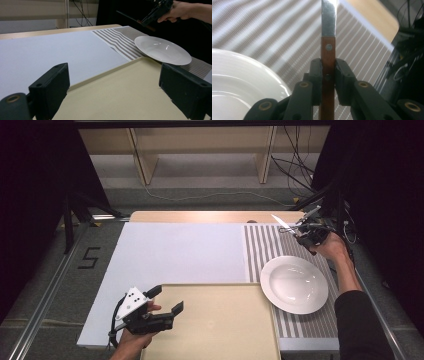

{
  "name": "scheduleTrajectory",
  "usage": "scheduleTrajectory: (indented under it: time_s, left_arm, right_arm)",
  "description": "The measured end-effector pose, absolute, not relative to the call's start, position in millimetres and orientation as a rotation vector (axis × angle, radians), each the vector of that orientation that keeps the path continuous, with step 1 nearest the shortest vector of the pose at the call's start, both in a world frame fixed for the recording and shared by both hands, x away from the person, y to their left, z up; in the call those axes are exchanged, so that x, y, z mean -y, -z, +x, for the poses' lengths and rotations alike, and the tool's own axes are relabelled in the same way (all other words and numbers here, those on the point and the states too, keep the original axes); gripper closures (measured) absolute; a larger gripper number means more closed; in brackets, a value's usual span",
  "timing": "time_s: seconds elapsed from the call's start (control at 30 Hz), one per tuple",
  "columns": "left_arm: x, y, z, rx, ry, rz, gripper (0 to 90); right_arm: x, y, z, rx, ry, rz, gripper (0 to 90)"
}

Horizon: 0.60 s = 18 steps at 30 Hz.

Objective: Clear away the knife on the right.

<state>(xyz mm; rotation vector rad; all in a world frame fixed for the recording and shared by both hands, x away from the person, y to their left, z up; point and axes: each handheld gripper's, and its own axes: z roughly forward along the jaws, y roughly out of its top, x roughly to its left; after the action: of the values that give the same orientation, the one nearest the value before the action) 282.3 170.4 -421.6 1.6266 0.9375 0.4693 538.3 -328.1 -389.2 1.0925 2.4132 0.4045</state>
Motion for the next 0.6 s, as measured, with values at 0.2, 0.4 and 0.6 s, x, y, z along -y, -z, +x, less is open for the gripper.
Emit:
scheduleTrajectory:
  time_s: [0.2, 0.4, 0.6]
  left_arm:
    - [-171, 422, 282, -0.946, -0.471, 1.623, 9.5]
    - [-171, 422, 282, -0.948, -0.473, 1.623, 9.5]
    - [-171, 422, 282, -0.947, -0.476, 1.623, 9.5]
  right_arm:
    - [310, 372, 512, -2.394, -0.526, 1.027, 77.8]
    - [298, 368, 486, -2.391, -0.613, 0.994, 77.8]
    - [290, 363, 461, -2.378, -0.75, 0.979, 77.8]
